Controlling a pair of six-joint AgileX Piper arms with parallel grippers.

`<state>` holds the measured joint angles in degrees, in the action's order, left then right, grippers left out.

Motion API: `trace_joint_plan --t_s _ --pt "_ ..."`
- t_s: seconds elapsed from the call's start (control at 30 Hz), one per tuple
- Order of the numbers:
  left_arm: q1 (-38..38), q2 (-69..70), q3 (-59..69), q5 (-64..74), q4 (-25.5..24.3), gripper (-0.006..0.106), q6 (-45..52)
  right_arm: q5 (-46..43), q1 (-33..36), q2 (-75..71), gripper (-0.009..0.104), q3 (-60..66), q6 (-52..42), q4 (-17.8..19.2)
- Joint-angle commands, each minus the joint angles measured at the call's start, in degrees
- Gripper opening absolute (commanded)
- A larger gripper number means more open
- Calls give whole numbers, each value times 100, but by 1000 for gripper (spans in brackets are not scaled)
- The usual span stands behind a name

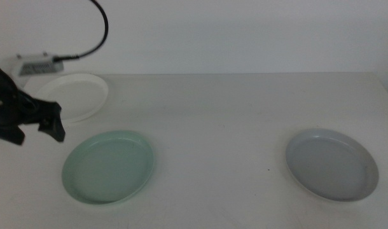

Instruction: Stack the three bowls on top of each other.

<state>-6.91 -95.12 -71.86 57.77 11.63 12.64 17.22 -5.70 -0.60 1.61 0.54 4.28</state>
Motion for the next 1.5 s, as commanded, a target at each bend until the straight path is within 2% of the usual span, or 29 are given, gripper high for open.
trace_joint_plan --t_s 0.0,0.23,0.3,0.4,0.5,0.6,0.63,0.8,0.93,1.13,1.47 --pt "-48 -86 -188 -62 308 105 348 -471 -40 -151 45 -37 -54 79" --pt "-43 -1098 -188 -193 471 105 441 -471 -40 -151 45 -37 -54 79" --pt "-43 -1282 -188 -203 496 99 565 -471 -40 -151 45 -37 -54 79" --pt "-43 -1485 -188 -203 625 79 736 -471 -40 -151 45 -37 -54 79" --pt "-43 -1549 -188 -191 759 48 766 -471 -40 -151 45 -37 -54 79" --pt "-43 -1535 -188 -180 777 10 745 -471 -40 -151 45 -37 -54 79" --pt "-43 -1507 -188 -180 784 0 677 -471 -40 -151 45 -37 -54 79" --pt "6 -1071 -193 -155 896 0 483 -471 -40 -151 45 -37 -54 79" --pt "325 -515 -193 -115 1005 0 374 -471 -40 -151 45 -37 -54 79" --pt "1323 -213 -193 52 1009 0 -35 -471 -40 -151 45 -37 -54 79" --pt "3015 -561 -187 -345 1009 0 -637 -471 -40 -151 45 -37 -54 79"
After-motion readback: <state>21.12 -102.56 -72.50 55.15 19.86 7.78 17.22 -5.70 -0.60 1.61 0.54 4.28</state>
